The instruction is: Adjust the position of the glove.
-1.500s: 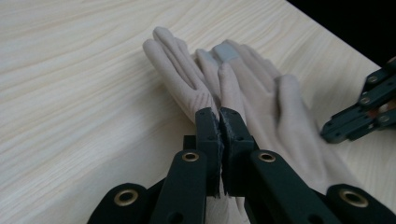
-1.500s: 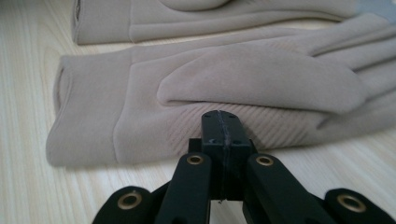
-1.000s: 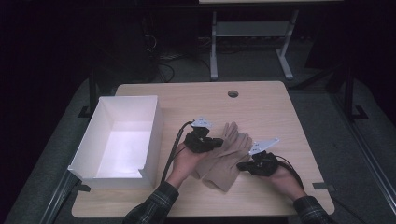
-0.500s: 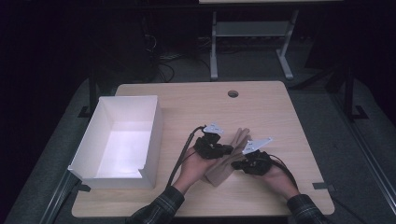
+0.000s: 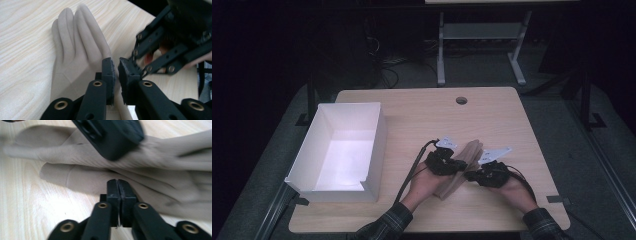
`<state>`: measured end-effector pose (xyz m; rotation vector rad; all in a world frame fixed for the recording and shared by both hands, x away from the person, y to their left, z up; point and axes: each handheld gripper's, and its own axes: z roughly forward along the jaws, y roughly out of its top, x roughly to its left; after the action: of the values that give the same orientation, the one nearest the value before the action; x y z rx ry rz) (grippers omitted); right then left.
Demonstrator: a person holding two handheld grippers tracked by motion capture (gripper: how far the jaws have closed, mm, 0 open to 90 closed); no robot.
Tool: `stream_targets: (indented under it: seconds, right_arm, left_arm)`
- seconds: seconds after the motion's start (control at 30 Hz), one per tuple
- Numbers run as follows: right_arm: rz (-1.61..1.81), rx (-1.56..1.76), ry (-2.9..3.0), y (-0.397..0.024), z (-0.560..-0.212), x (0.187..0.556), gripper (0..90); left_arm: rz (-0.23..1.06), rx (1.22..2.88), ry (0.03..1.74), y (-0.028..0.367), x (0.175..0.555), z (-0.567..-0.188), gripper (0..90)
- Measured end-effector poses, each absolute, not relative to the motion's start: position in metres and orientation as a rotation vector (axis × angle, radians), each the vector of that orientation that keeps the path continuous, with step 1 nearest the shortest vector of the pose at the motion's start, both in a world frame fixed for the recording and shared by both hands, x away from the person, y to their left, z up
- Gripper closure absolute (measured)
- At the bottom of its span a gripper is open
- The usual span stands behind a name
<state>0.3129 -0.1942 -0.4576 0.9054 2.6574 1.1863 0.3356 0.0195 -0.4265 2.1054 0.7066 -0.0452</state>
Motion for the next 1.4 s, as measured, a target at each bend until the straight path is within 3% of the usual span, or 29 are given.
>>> stream_targets:
  seconds: [0.03,0.07,0.17,0.23,0.27,0.3,0.47,1.1,1.27,1.4]
  right_arm:
    - [1.186,0.905,2.657,-0.194,-0.458,0.313,79.3]
    - [1.195,0.957,2.617,-0.207,-0.455,0.313,70.8]
    - [1.193,0.993,2.582,-0.219,-0.453,0.314,64.0]
    - [1.191,1.060,2.515,-0.238,-0.452,0.316,52.8]
    - [1.191,1.060,2.515,-0.238,-0.452,0.316,52.8]
    - [1.177,1.099,2.465,-0.250,-0.454,0.320,46.3]
    - [1.124,1.189,2.399,-0.266,-0.463,0.328,33.0]
    - [1.023,1.196,2.371,-0.263,-0.479,0.333,19.2]
    - [1.020,1.174,2.361,-0.262,-0.481,0.333,14.4]
    - [1.036,1.178,2.356,-0.262,-0.482,0.332,14.0]
  left_arm:
    - [-0.043,2.104,0.705,0.020,0.335,-0.426,80.0]
    - [-0.044,2.111,0.706,0.018,0.334,-0.427,75.5]
    - [-0.055,2.128,0.695,0.016,0.332,-0.429,81.4]
    - [-0.061,2.160,0.677,0.011,0.328,-0.435,84.8]
    - [-0.061,2.160,0.677,0.011,0.328,-0.435,85.5]
    - [-0.067,2.176,0.676,0.007,0.325,-0.441,85.6]
    - [-0.049,2.251,0.670,-0.001,0.321,-0.455,85.9]
    - [0.094,2.325,0.691,0.045,0.323,-0.443,85.6]
    - [0.135,2.342,0.640,0.052,0.327,-0.435,72.1]
    - [0.174,2.372,0.587,0.049,0.334,-0.433,51.1]
